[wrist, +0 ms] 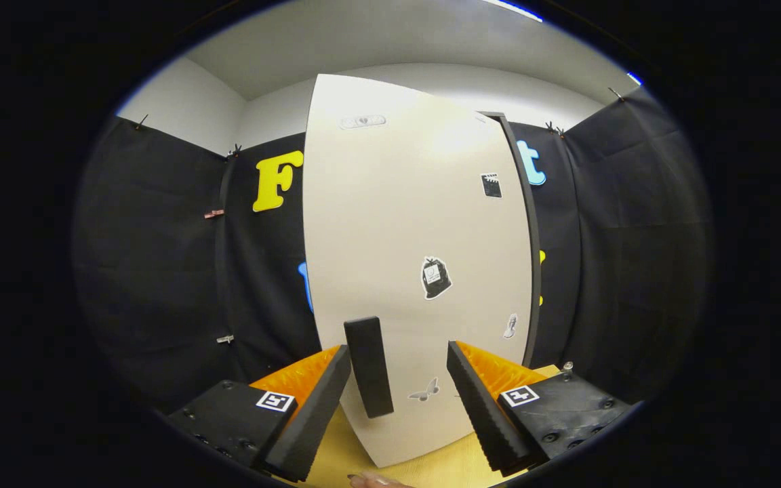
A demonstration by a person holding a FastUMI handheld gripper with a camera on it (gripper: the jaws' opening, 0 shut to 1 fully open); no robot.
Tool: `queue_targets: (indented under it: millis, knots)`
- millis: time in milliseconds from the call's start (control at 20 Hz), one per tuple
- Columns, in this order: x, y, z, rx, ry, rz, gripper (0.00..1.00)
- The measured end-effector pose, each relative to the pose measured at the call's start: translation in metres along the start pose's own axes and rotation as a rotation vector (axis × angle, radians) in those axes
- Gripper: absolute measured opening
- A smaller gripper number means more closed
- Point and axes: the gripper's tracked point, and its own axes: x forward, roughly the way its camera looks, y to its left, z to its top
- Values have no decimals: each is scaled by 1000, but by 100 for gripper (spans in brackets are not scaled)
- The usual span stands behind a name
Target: Open the shoe cabinet door, grab the shoes and put them into the shoe cabinet, then close the shoe cabinet door.
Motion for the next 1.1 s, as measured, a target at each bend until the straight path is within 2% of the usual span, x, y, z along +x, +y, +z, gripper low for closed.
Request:
queue_targets:
  millis: [1100]
  knots:
    - [16, -6, -3, -54, 9, -55, 97]
